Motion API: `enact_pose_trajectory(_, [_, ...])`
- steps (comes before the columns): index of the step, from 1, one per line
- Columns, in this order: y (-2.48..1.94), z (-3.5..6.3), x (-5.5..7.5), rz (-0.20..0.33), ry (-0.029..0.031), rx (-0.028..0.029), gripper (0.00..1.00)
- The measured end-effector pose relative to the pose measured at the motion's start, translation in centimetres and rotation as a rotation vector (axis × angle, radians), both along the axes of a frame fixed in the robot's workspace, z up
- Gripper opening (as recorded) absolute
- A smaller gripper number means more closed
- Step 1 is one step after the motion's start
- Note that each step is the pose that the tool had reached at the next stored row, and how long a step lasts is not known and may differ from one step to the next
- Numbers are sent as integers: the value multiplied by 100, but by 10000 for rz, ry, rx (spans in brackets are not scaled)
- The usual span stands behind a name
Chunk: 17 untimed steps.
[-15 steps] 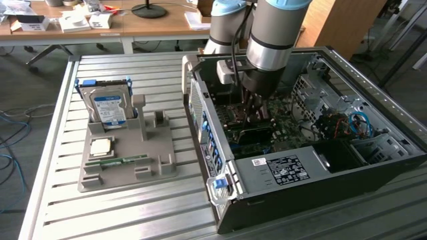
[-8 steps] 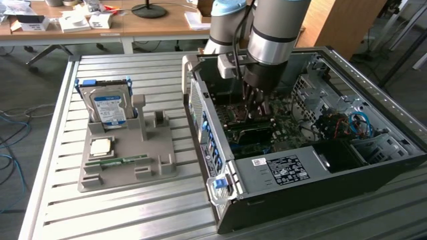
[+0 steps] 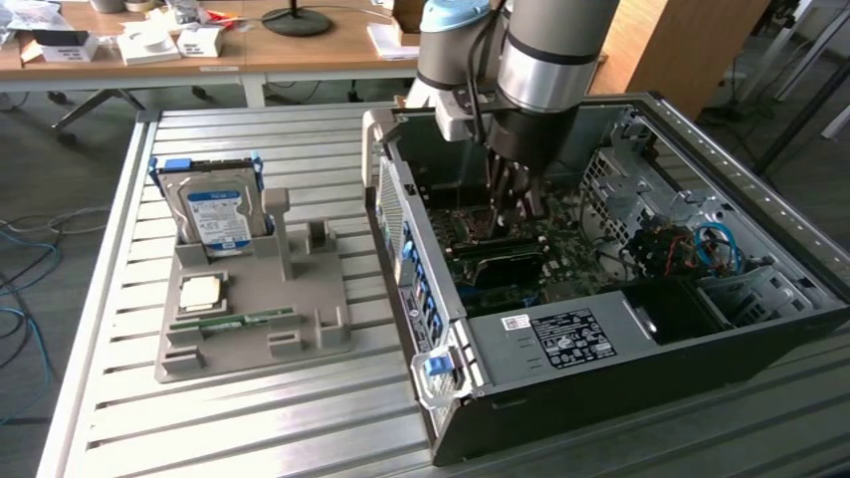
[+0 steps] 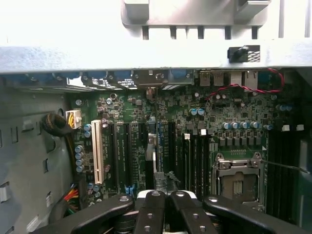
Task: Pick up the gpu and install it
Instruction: 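Press down on the gpu until it lock into place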
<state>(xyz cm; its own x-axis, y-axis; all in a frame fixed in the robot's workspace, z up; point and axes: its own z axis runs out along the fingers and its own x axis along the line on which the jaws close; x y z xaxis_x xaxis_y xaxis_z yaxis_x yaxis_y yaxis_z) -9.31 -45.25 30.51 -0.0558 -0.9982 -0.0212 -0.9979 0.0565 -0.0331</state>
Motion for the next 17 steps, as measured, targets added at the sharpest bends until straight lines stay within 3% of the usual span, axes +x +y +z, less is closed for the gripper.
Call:
enact_pose_trajectory(10, [0,211,0,0,2,-1,11])
enact_pose_trajectory(17, [0,227,0,0,2,-1,11])
